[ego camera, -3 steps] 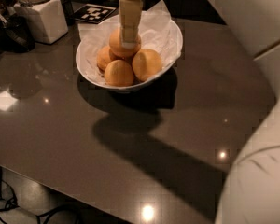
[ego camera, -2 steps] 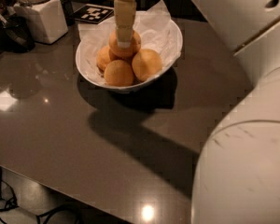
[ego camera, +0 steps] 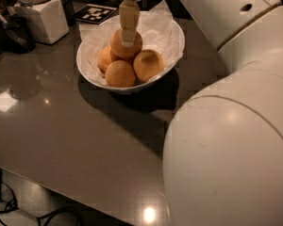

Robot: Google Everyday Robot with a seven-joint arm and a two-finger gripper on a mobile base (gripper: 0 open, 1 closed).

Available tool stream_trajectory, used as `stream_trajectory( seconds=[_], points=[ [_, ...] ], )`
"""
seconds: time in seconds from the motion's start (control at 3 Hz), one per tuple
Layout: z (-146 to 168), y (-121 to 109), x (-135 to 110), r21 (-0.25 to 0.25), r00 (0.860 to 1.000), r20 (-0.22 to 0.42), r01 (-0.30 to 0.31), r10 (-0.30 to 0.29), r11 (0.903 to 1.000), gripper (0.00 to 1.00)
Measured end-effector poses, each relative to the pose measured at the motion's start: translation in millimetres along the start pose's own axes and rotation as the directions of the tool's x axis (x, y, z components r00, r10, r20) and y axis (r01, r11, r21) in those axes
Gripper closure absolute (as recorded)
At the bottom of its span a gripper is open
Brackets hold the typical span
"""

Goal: Pick orange from white bowl

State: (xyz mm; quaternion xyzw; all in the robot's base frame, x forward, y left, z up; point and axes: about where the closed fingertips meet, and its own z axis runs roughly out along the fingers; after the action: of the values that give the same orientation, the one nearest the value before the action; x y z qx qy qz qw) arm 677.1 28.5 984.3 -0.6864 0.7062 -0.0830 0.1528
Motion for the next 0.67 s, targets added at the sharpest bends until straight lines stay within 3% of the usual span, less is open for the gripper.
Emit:
stream_trajectory(
  seconds=[0.67],
  points=[
    [24.6, -3.1, 2.2, -0.044, 1.000, -0.004, -0.018, 0.018, 0.9989, 0.18]
  ],
)
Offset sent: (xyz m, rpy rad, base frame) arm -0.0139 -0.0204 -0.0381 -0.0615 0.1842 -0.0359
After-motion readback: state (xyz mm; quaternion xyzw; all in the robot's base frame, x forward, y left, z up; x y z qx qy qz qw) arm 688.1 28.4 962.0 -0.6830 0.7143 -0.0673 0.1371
